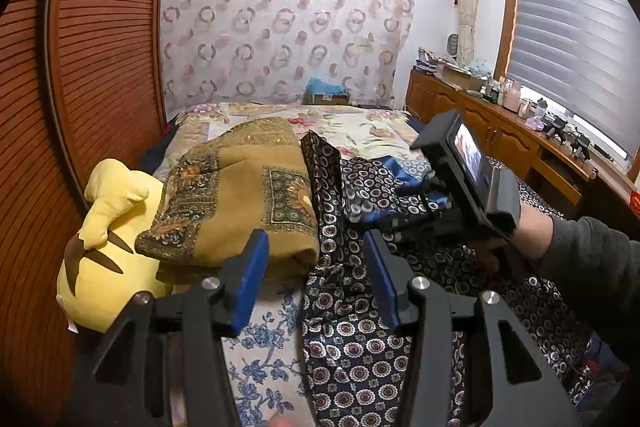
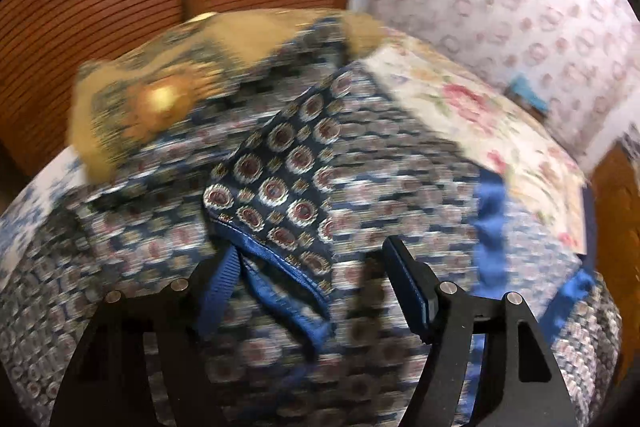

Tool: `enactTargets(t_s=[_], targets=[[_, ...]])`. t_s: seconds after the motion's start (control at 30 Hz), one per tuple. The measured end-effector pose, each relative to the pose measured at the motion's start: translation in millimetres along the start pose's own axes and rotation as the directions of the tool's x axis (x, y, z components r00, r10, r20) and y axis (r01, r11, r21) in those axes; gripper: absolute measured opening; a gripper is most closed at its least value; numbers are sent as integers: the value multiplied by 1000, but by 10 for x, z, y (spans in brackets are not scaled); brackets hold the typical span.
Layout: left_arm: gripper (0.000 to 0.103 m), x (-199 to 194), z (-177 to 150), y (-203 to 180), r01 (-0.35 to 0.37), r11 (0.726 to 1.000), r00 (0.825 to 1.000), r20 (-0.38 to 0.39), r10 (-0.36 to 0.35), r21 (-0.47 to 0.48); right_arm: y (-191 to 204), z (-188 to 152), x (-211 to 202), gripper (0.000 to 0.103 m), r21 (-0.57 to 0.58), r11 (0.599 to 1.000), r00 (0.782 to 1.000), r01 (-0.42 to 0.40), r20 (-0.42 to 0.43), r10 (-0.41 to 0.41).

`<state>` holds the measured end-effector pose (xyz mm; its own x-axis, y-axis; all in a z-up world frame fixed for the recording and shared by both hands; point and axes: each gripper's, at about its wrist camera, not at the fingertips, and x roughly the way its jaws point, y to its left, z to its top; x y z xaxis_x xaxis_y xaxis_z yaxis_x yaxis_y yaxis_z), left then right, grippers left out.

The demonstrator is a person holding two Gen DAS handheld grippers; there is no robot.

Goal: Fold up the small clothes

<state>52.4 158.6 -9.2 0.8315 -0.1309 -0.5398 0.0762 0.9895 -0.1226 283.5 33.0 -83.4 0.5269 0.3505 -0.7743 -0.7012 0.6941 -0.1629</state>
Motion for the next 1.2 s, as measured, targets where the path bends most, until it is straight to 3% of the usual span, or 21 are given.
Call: enactTargets(t_s=[0.07,0.2,0.4,0.57,0.8,0.97,1.2], targets=[[48,21,-19,-35,8,1000,1000,-2,-8,-4,-191,-3,-29,73,61,994,996,87,10,-88],[49,99,-42,-141,19,1000,1000,-17,-19,-1,-547,-55,-146,73,158,977,988,146,25,-152],[49,224,-67,-321,40,999,998,-40,-40,15,-776,-124,-369,73,200,975,992,94,65,-109],[50,292,-85,-490,62,998,997,-52,-60,34,-835,-339,-805,73,204,978,989,39,130,-67],[50,431,-96,-695,79,996,995,-71,-75,48,-1081,-900,-1410,73,199,977,982,78,156,-110],[51,555,-81,-826,90,994,992,-91,-85,59,-1416,-1358,-1604,73,209,965,979,156,99,-179],[51,769,-222,-990,105,990,983,-162,-88,98,-2075,-2099,-1886,73,338,910,967,239,2,-255]])
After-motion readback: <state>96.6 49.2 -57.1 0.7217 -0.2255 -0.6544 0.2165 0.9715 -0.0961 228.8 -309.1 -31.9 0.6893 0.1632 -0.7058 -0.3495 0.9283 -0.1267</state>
